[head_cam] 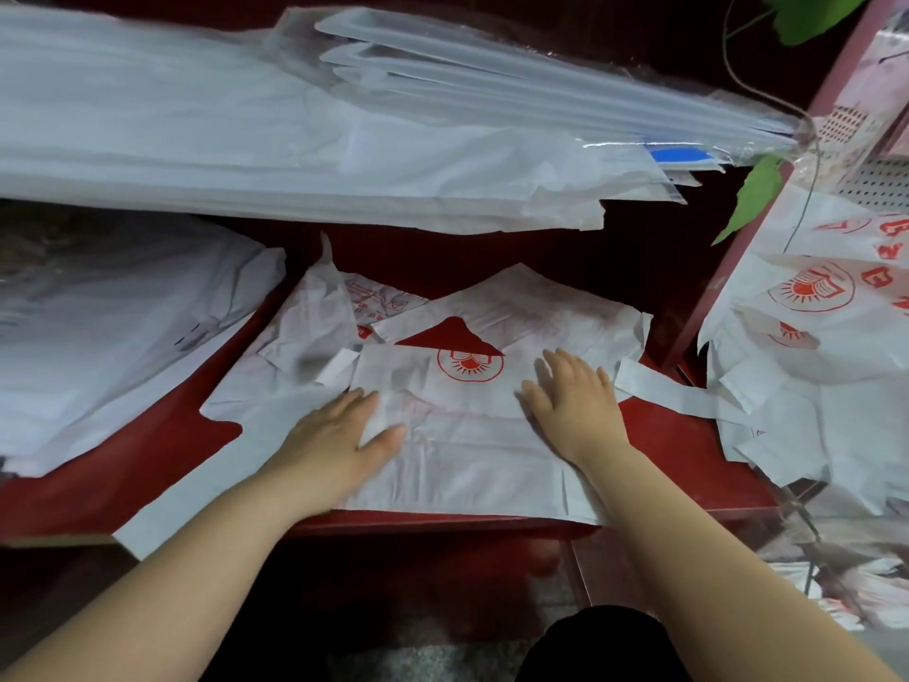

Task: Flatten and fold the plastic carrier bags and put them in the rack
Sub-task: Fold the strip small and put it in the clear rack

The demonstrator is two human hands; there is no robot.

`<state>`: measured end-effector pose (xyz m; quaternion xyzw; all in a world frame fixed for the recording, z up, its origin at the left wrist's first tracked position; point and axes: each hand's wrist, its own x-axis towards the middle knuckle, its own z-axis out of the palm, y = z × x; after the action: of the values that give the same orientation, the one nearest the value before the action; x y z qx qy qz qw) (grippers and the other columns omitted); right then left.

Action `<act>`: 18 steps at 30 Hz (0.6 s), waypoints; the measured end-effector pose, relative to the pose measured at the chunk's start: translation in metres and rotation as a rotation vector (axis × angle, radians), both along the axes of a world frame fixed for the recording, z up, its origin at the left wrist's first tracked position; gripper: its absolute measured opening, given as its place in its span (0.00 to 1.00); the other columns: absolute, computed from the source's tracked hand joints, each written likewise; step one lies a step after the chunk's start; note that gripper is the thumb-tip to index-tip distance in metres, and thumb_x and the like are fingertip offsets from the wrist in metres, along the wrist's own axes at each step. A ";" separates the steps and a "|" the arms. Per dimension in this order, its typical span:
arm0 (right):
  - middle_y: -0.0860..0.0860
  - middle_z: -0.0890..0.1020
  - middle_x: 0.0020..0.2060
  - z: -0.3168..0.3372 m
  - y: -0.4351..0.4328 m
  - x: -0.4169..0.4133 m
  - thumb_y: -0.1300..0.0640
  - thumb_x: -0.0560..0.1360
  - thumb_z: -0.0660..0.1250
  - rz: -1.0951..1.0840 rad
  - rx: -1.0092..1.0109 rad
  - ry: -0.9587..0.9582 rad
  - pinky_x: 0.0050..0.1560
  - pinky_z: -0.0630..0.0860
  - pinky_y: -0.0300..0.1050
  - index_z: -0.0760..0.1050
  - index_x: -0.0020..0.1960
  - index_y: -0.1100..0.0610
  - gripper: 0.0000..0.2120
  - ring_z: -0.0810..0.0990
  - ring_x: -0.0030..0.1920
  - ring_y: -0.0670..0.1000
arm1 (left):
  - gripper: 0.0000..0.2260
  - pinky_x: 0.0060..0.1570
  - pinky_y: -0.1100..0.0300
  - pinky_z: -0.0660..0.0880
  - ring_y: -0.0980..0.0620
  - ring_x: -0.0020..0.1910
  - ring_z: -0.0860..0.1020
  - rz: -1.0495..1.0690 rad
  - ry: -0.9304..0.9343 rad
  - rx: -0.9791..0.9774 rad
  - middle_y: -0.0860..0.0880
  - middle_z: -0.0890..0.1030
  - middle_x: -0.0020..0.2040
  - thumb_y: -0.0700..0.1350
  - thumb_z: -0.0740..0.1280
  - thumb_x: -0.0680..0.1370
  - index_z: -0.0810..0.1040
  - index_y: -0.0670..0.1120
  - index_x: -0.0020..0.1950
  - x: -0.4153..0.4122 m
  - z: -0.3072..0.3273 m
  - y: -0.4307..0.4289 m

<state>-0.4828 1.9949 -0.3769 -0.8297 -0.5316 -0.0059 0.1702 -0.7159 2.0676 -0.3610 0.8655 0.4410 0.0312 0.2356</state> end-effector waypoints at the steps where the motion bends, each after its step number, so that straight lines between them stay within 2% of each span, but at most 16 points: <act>1: 0.55 0.68 0.68 0.002 -0.005 -0.001 0.43 0.75 0.47 -0.001 0.126 0.035 0.71 0.49 0.50 0.66 0.68 0.60 0.30 0.64 0.69 0.54 | 0.31 0.72 0.58 0.45 0.56 0.74 0.44 -0.034 -0.021 -0.026 0.55 0.45 0.76 0.63 0.50 0.77 0.46 0.52 0.76 -0.008 0.000 -0.009; 2: 0.54 0.72 0.65 0.005 -0.012 -0.003 0.44 0.75 0.49 0.014 0.222 0.074 0.71 0.50 0.48 0.70 0.65 0.60 0.28 0.67 0.67 0.54 | 0.36 0.71 0.59 0.44 0.59 0.74 0.43 -0.071 -0.017 -0.040 0.58 0.43 0.75 0.68 0.51 0.73 0.44 0.54 0.76 -0.016 0.000 -0.018; 4: 0.52 0.76 0.60 0.009 -0.032 -0.008 0.47 0.77 0.56 0.089 0.259 0.150 0.68 0.56 0.44 0.74 0.61 0.60 0.21 0.72 0.63 0.52 | 0.53 0.68 0.64 0.40 0.65 0.68 0.39 -0.143 0.000 -0.018 0.64 0.38 0.69 0.81 0.42 0.55 0.40 0.56 0.75 -0.026 0.002 -0.034; 5: 0.51 0.77 0.58 0.009 -0.044 -0.010 0.46 0.76 0.59 0.160 0.234 0.170 0.66 0.60 0.45 0.74 0.61 0.59 0.20 0.73 0.60 0.52 | 0.60 0.65 0.66 0.39 0.66 0.65 0.37 -0.174 0.031 0.002 0.65 0.37 0.66 0.83 0.36 0.46 0.38 0.56 0.74 -0.029 0.003 -0.040; 6: 0.51 0.79 0.57 0.008 -0.056 -0.013 0.42 0.75 0.59 0.249 0.224 0.166 0.64 0.63 0.46 0.75 0.60 0.59 0.23 0.74 0.58 0.51 | 0.62 0.62 0.68 0.37 0.67 0.62 0.36 -0.196 0.056 0.037 0.66 0.35 0.64 0.82 0.35 0.42 0.36 0.56 0.74 -0.030 0.002 -0.043; 7: 0.51 0.79 0.56 0.006 -0.067 -0.014 0.37 0.73 0.58 0.339 0.219 0.145 0.63 0.64 0.46 0.75 0.60 0.59 0.28 0.75 0.58 0.49 | 0.60 0.60 0.69 0.36 0.67 0.61 0.35 -0.216 0.070 0.081 0.66 0.34 0.63 0.83 0.39 0.45 0.35 0.57 0.73 -0.031 -0.001 -0.045; 8: 0.50 0.79 0.56 0.003 -0.078 -0.014 0.32 0.72 0.55 0.411 0.202 0.111 0.64 0.63 0.46 0.75 0.60 0.57 0.33 0.73 0.58 0.46 | 0.56 0.59 0.69 0.35 0.67 0.60 0.34 -0.223 0.069 0.107 0.65 0.33 0.62 0.82 0.47 0.52 0.34 0.56 0.72 -0.031 -0.001 -0.049; 10: 0.47 0.76 0.59 -0.004 -0.096 -0.007 0.28 0.69 0.53 0.488 0.129 -0.018 0.68 0.57 0.43 0.70 0.63 0.51 0.34 0.68 0.62 0.44 | 0.44 0.59 0.71 0.34 0.65 0.64 0.37 -0.223 0.011 0.168 0.63 0.36 0.64 0.67 0.62 0.69 0.35 0.54 0.71 -0.031 -0.009 -0.054; 11: 0.47 0.76 0.60 -0.009 -0.104 -0.002 0.28 0.69 0.54 0.499 0.097 -0.102 0.68 0.55 0.44 0.67 0.64 0.50 0.34 0.66 0.63 0.44 | 0.43 0.61 0.73 0.34 0.63 0.69 0.41 -0.254 -0.065 0.246 0.60 0.42 0.68 0.61 0.67 0.71 0.40 0.53 0.72 -0.034 -0.019 -0.052; 12: 0.48 0.76 0.60 -0.013 -0.111 0.005 0.28 0.68 0.55 0.489 0.068 -0.177 0.68 0.53 0.45 0.66 0.64 0.51 0.34 0.66 0.64 0.45 | 0.42 0.64 0.73 0.37 0.57 0.73 0.51 -0.289 -0.078 0.305 0.56 0.54 0.71 0.57 0.72 0.69 0.50 0.51 0.73 -0.036 -0.023 -0.052; 13: 0.50 0.76 0.61 -0.018 -0.116 0.011 0.29 0.68 0.56 0.467 0.057 -0.234 0.67 0.53 0.46 0.65 0.64 0.52 0.34 0.66 0.64 0.46 | 0.38 0.66 0.72 0.41 0.53 0.70 0.61 -0.302 -0.091 0.344 0.52 0.68 0.68 0.56 0.73 0.66 0.62 0.49 0.71 -0.038 -0.027 -0.051; 14: 0.52 0.77 0.61 -0.021 -0.120 0.015 0.32 0.67 0.58 0.441 0.060 -0.260 0.67 0.54 0.45 0.65 0.64 0.52 0.33 0.68 0.64 0.48 | 0.31 0.67 0.69 0.44 0.53 0.64 0.66 -0.317 -0.110 0.388 0.49 0.77 0.61 0.55 0.70 0.65 0.68 0.48 0.66 -0.039 -0.033 -0.050; 16: 0.54 0.78 0.59 -0.027 -0.124 0.020 0.41 0.67 0.59 0.404 0.128 -0.242 0.67 0.60 0.45 0.66 0.62 0.53 0.27 0.71 0.62 0.50 | 0.21 0.67 0.68 0.49 0.55 0.58 0.69 -0.322 -0.164 0.424 0.47 0.82 0.54 0.53 0.60 0.68 0.76 0.47 0.58 -0.039 -0.041 -0.049; 18: 0.56 0.80 0.56 -0.030 -0.123 0.015 0.50 0.67 0.58 0.394 0.238 -0.187 0.62 0.67 0.45 0.68 0.59 0.53 0.21 0.71 0.59 0.49 | 0.18 0.67 0.69 0.51 0.55 0.56 0.71 -0.301 -0.261 0.455 0.47 0.83 0.52 0.51 0.58 0.71 0.81 0.44 0.53 -0.036 -0.045 -0.051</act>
<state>-0.4682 1.8718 -0.4071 -0.6801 -0.6920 -0.1121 0.2146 -0.7521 2.0169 -0.4056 0.9404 0.2554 0.2050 0.0922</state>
